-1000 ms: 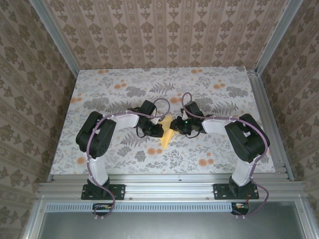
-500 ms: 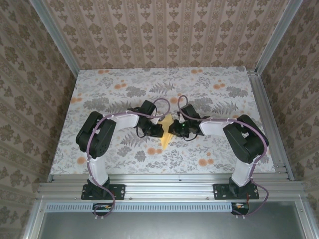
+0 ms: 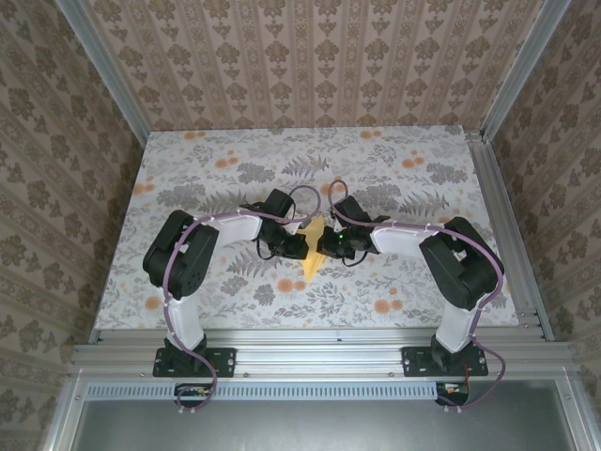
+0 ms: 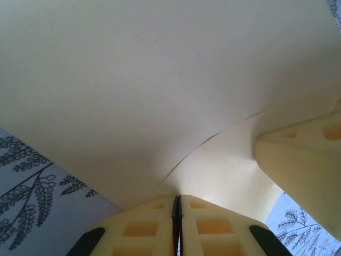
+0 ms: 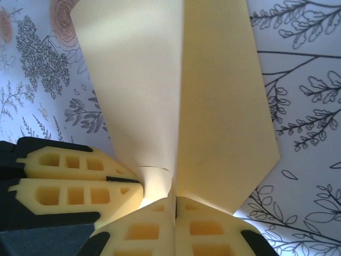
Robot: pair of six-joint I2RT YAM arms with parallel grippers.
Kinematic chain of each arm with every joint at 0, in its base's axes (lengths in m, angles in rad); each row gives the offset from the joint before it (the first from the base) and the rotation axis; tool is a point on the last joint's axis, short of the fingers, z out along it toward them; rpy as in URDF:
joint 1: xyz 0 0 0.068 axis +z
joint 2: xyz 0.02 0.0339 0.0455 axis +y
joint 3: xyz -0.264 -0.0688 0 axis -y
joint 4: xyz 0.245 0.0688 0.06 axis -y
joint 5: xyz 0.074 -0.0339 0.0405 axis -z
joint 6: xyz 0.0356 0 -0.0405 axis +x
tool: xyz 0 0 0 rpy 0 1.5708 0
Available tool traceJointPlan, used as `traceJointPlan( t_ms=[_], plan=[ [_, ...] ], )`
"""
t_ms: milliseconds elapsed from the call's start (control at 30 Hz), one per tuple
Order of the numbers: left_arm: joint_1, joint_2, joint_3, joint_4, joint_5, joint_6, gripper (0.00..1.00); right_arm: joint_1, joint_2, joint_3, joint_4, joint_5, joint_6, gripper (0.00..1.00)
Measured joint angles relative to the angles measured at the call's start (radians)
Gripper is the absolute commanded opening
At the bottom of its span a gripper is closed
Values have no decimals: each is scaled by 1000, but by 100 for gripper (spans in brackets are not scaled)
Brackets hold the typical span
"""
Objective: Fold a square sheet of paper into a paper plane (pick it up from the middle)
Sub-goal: Fourth fold the wing at the center of the table.
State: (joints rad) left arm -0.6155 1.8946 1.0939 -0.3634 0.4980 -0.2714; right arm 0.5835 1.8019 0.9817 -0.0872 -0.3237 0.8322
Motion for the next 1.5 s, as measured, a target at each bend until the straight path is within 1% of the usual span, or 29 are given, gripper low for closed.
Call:
traceJointPlan(
  t_ms=[233, 300, 400, 467, 900, 967, 1167, 1367, 1500],
  plan=[
    [0, -1, 0, 1, 0, 0, 10, 10, 0, 12, 2, 0, 1, 7],
    [0, -1, -2, 2, 0, 0, 10, 10, 0, 12, 8, -2, 3, 9],
    [2, -3, -6, 9, 5, 0, 10, 10, 0, 11, 17, -6, 10, 14],
    [2, -3, -11, 14, 7, 0, 10, 10, 0, 10, 32, -6, 13, 15],
    [10, -17, -42, 58, 23, 0, 10, 10, -66, -26, 57, -21, 31, 16],
    [10, -19, -46, 62, 23, 0, 10, 10, -68, -28, 60, -22, 32, 15],
    [14, -18, -47, 65, 32, 0, 10, 10, -68, -28, 62, -27, 35, 8],
    [14, -19, -49, 67, 34, 0, 10, 10, -65, -28, 87, -42, 39, 4],
    [16, -19, -51, 73, 39, 0, 9, 10, -35, -28, 111, -54, 47, 3]
  ],
)
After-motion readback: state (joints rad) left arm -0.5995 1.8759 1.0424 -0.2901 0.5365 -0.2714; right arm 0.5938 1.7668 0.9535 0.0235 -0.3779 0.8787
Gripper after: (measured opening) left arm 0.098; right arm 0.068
